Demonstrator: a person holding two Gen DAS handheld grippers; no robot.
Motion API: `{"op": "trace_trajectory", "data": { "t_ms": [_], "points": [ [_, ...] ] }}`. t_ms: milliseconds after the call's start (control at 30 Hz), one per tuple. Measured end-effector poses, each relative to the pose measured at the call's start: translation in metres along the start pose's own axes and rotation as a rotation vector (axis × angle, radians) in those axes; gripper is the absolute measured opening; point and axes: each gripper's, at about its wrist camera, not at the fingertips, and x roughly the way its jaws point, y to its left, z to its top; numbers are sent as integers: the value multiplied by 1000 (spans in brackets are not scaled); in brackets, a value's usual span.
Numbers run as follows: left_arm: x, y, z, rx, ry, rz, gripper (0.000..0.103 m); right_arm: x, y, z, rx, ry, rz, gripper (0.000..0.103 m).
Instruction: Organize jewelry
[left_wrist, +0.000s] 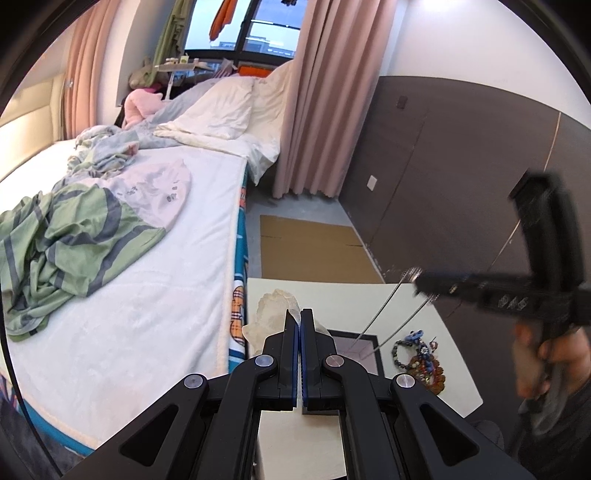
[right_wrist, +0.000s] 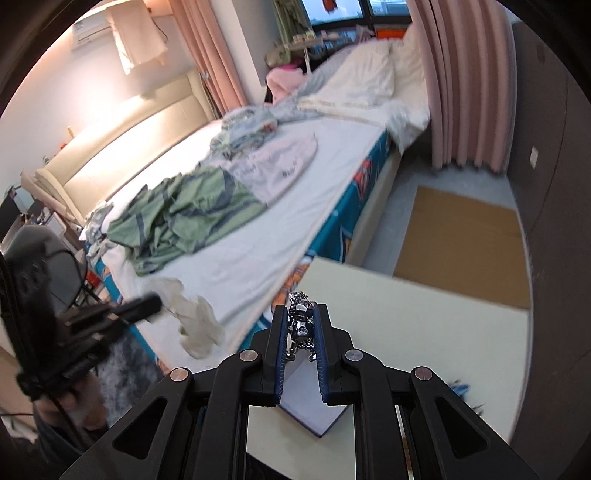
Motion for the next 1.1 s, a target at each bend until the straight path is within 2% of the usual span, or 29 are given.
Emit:
{"op": "trace_trajectory", "data": {
  "t_ms": [167,300,367,433,500,800,1000,1100],
  "points": [
    [2,0,-2,0,13,11,0,35,-16,-19,51,60,14,15],
    [7,-7,-4,10,28,7,0,54,-28,-32,83,88,-22,17],
    [11,-11,-4,18,38,0,0,58,-33,-38,103,112,-21,26],
    [17,-18,-4,31,50,-9,0,50,-38,-43,129,89,-18,51],
    [25,-24,-5,44,64,-20,0,36,-43,-49,149,53,-17,59],
    [70,-59,-10,86,142,-84,0,-22,-76,-81,258,-22,-101,60],
    [99,-78,-14,73,190,-121,1,-53,-102,-110,347,-55,-142,60],
    [120,-81,-14,40,249,-101,10,-69,-119,-128,414,-88,-183,60]
  ]
}}
